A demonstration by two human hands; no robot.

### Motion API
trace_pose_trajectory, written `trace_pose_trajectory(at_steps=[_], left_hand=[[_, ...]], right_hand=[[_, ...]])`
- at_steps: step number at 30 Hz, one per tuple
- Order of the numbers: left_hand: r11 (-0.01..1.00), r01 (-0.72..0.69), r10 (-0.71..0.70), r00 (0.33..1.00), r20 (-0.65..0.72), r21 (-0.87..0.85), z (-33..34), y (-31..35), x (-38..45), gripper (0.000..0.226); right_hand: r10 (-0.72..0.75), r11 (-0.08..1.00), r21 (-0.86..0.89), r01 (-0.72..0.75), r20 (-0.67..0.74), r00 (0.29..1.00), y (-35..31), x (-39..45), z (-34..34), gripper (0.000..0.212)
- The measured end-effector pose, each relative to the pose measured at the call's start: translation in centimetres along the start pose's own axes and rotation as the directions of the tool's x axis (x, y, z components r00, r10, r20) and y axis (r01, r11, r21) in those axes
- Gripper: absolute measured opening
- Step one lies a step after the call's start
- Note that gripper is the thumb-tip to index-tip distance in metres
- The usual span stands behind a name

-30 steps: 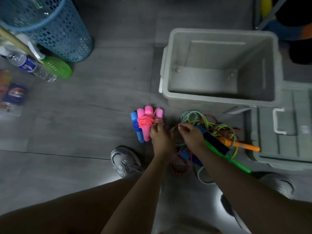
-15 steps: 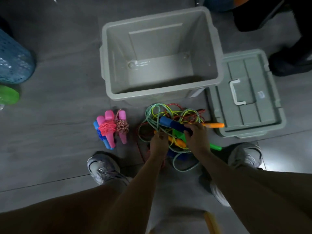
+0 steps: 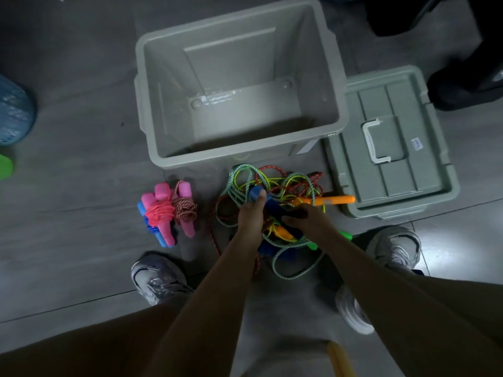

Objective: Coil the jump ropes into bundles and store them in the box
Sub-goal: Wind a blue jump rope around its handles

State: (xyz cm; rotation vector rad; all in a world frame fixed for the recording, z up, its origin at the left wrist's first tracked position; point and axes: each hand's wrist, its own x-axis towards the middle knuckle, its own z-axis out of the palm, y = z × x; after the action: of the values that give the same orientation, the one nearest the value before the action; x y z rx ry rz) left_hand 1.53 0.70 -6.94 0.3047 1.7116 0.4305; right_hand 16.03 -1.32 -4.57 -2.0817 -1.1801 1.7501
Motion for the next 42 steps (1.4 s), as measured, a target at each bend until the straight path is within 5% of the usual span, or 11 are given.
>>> trace_pose_trajectory(at_steps=[4,8,13,17,20,23,26,30,33,39,42], left_hand=[[0.978,-0.02,0.021,1.0,0.002,-0.206,-0.3,0.9,-1.5,0.046],[0.979,-0.079,0.084,0.996,0.02,-0.19,-0.6,3.5,-4.5,0.034],[0.947,-0.222,0.236,0.971,0.033,-0.233,-1.4,7.0,-10.3,0.04],[0.912,-0.338,0.367,0.926,0.094,-0.231,-2.5,9.9,-16.3,0.008],[0.913,-0.364,0.399,0.892,0.213,-0.183,-3.8,12.1,-21.5,0.007],[0.87,-0.491,0.438,0.815,0.38,0.048,-5.7,13.9,-26.0,0.007],[0.706,-0.667,0.464,0.688,0.558,0.235,-8.1,15.2,-30.0,0.016],[0.598,-0.778,0.452,0.526,0.72,0.193,-11.2,15.9,-34.3,0.018],[0.702,-0.709,0.581,0.511,0.633,-0.072,-12.6,15.8,-34.9,0.016],[0.637,-0.503,0.719,0.662,0.214,-0.585,-15.1,18.2,-33.7,0.036],[0.688,-0.532,0.674,0.72,0.164,-0.493,-15.5,18.7,-33.7,0.043]], right_hand=[[-0.028,0.981,0.195,0.001,0.136,0.99,-0.7,-2.6,-1.0,0.024],[-0.118,0.963,0.261,0.065,0.194,0.974,-2.1,-5.3,-2.3,0.016],[-0.215,0.911,0.381,0.159,0.11,0.97,-5.1,-9.1,-3.5,0.015],[-0.3,0.894,0.379,0.238,0.113,0.947,-7.9,-12.8,-4.5,0.011],[-0.369,0.864,0.401,0.306,0.09,0.925,-10.7,-16.3,-5.7,0.01],[-0.442,0.839,0.339,0.425,-0.031,0.896,-13.9,-19.1,-7.5,0.005],[-0.536,0.802,0.226,0.554,-0.141,0.833,-16.8,-21.2,-9.3,0.009],[-0.615,0.788,0.116,0.605,0.116,0.78,-19.7,-24.0,-10.0,0.036],[-0.551,0.823,0.032,0.567,0.285,0.784,-20.6,-25.1,-9.8,0.053],[-0.54,0.773,-0.313,0.552,0.133,0.831,-21.4,-26.2,-12.8,0.036],[-0.573,0.792,-0.26,0.553,0.001,0.82,-21.6,-26.5,-14.1,0.033]])
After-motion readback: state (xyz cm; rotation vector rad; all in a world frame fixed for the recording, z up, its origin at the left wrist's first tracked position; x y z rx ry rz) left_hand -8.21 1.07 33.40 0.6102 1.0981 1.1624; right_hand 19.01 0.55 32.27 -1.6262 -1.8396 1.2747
